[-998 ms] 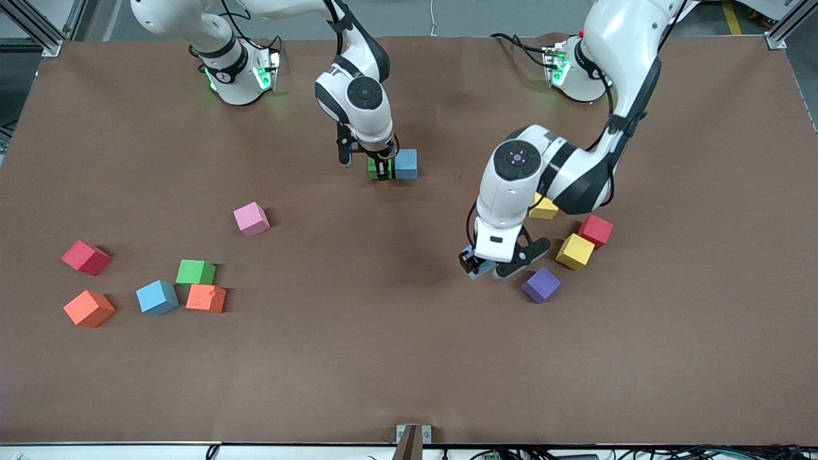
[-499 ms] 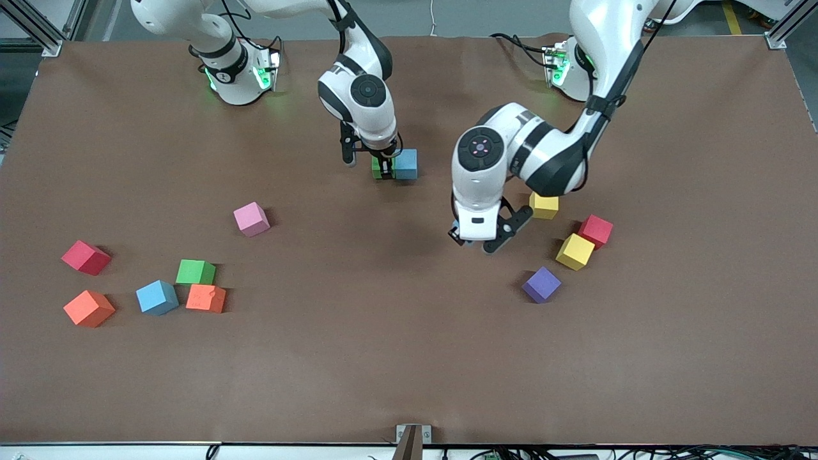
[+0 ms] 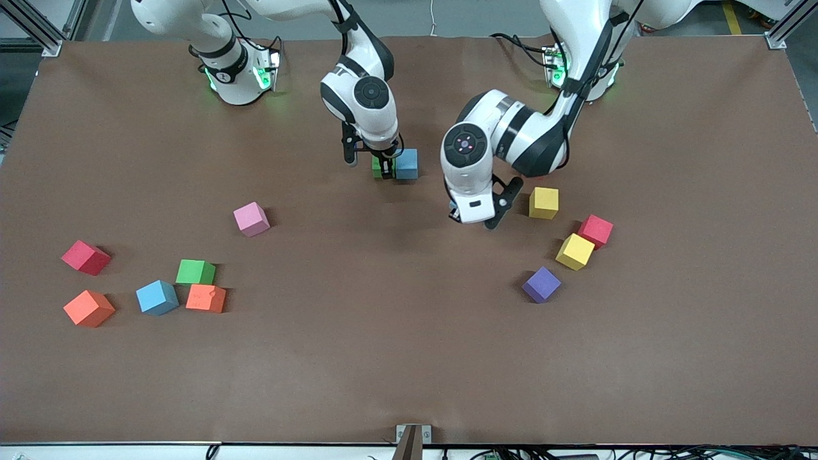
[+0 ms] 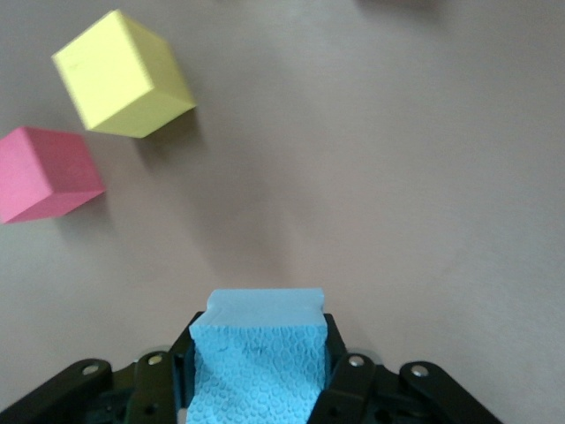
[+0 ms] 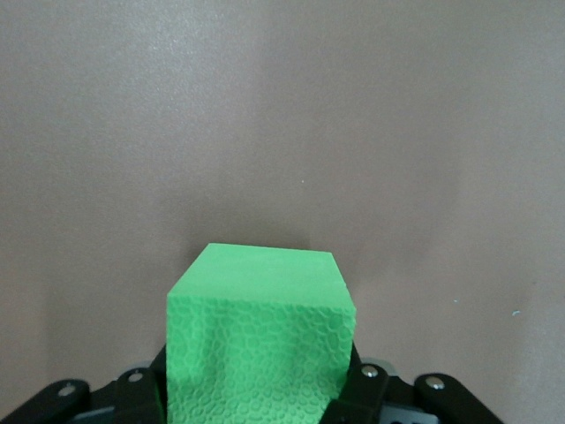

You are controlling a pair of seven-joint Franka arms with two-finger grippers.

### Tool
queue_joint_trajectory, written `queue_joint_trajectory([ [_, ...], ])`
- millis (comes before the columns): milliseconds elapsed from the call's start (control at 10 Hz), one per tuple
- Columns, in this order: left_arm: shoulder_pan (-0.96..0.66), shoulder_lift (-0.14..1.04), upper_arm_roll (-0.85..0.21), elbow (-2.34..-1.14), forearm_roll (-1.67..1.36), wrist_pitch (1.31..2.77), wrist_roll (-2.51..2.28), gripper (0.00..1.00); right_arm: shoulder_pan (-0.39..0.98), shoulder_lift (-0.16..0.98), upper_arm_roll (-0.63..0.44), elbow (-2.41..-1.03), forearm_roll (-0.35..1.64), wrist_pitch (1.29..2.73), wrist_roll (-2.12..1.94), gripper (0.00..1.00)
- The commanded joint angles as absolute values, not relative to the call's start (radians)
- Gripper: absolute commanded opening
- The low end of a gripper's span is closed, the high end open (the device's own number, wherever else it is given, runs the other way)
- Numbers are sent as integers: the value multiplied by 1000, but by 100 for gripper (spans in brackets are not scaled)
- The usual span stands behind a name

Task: Arrange 11 blocks into digit 3
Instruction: 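Place the green cube with the right gripper while the left gripper places blue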

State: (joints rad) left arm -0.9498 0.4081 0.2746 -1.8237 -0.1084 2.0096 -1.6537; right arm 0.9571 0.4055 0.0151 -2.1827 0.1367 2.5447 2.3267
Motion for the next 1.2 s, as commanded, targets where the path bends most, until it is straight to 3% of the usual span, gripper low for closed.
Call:
queue_joint_trajectory([
  [0, -1057, 347, 391, -1908, -155, 2026, -1733, 9, 977, 413, 8, -2172, 137, 2540, 2353, 100],
  [499, -1077, 357, 423, -1927, -169, 2042, -1906, 9, 971, 394, 8, -2171, 135, 2522, 2349, 100],
  [799, -1135, 386, 397, -1972, -181, 2150, -2151, 5, 919, 325, 3, -2080, 135, 2279, 2317, 100],
  [1098, -1224, 419, 396, -2006, -179, 2227, -2325, 5, 893, 235, 2, -2079, 137, 2166, 2290, 100],
])
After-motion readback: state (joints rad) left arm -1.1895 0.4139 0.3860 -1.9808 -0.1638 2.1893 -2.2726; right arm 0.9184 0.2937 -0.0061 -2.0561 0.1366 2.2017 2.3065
